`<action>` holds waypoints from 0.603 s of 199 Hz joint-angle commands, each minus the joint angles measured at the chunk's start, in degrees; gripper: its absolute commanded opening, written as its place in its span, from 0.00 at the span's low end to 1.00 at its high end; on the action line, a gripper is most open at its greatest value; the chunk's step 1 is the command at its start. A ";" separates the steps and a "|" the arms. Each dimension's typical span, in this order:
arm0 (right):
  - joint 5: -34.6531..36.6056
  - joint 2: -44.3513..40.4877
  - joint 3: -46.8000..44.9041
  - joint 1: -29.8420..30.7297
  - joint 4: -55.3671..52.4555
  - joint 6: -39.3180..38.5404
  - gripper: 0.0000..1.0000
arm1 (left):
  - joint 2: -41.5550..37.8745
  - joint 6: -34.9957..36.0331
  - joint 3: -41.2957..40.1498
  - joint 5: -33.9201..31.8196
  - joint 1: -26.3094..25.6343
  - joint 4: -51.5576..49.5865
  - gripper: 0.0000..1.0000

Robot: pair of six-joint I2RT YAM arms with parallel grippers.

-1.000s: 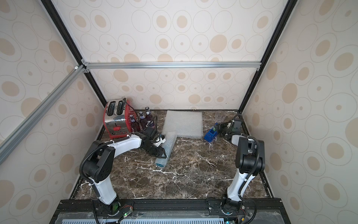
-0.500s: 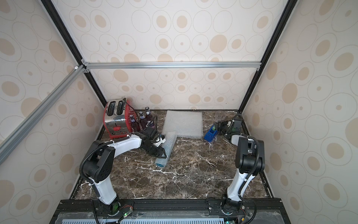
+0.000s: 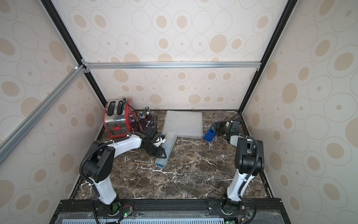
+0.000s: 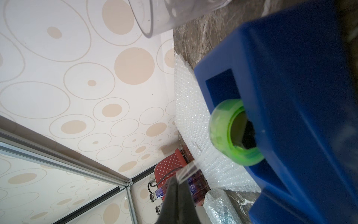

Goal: Wrap wine bottles in bubble wrap
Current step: Tear off the tape using the Tape Cutter.

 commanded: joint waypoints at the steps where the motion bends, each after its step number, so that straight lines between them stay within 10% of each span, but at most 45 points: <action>1: -1.77 -2.96 1.73 0.49 2.74 1.61 0.00 | 3.86 1.32 -1.60 -6.95 -0.26 -4.24 0.58; 120: -0.17 -3.20 1.56 1.12 5.26 2.34 0.00 | 3.60 1.24 -1.68 -6.70 -0.71 -4.25 0.58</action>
